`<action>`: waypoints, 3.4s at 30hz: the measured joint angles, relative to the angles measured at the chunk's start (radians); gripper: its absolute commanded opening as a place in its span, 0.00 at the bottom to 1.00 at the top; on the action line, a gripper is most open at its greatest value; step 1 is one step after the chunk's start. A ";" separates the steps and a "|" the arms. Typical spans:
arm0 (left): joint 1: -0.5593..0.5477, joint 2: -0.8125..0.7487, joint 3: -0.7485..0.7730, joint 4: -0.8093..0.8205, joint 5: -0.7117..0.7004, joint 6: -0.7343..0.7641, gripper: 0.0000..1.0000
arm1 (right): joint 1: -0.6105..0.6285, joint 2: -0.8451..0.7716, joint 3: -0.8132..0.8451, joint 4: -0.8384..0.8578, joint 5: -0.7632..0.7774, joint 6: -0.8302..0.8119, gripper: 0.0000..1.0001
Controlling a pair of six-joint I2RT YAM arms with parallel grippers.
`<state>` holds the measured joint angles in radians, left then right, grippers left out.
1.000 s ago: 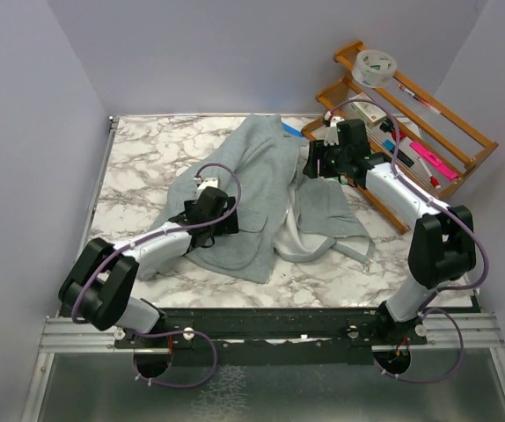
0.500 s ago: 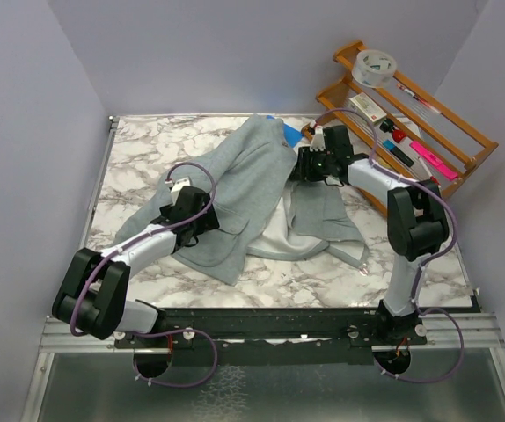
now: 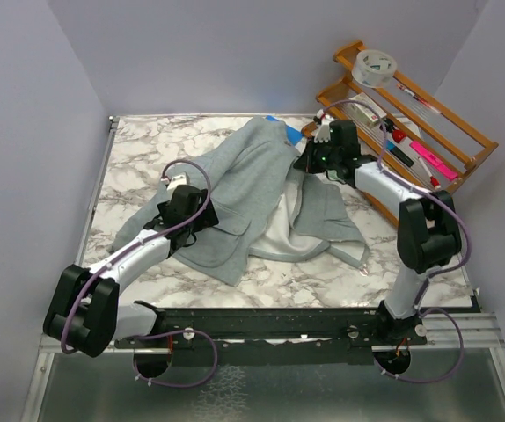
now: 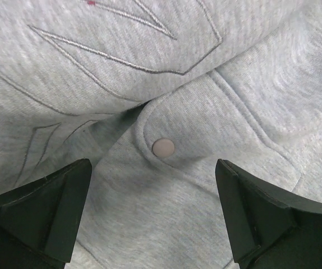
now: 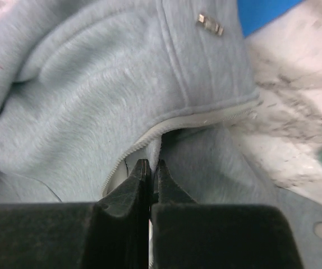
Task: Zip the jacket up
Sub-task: Flatten out the jacket at the center of the board.
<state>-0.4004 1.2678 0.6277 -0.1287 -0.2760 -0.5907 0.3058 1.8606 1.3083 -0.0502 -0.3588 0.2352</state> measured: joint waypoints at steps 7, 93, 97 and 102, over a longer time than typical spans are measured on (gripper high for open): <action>0.000 -0.039 0.000 0.015 -0.001 0.009 0.99 | 0.003 -0.245 0.050 -0.133 0.156 -0.024 0.00; -0.721 0.906 0.600 1.002 -0.032 -0.278 0.32 | 0.045 -0.221 0.359 -0.157 0.208 0.721 0.00; -0.719 0.893 0.572 0.999 -0.022 -0.269 0.00 | 0.045 -0.237 0.358 -0.168 0.236 0.686 0.00; -0.693 0.808 0.481 0.933 0.023 -0.241 0.00 | 0.045 -0.269 0.343 -0.176 0.277 0.626 0.00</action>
<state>-1.0931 2.0758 1.1084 0.8040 -0.2531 -0.8322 0.3508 1.5913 1.6512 -0.2260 -0.0814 0.8608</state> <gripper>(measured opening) 0.048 0.036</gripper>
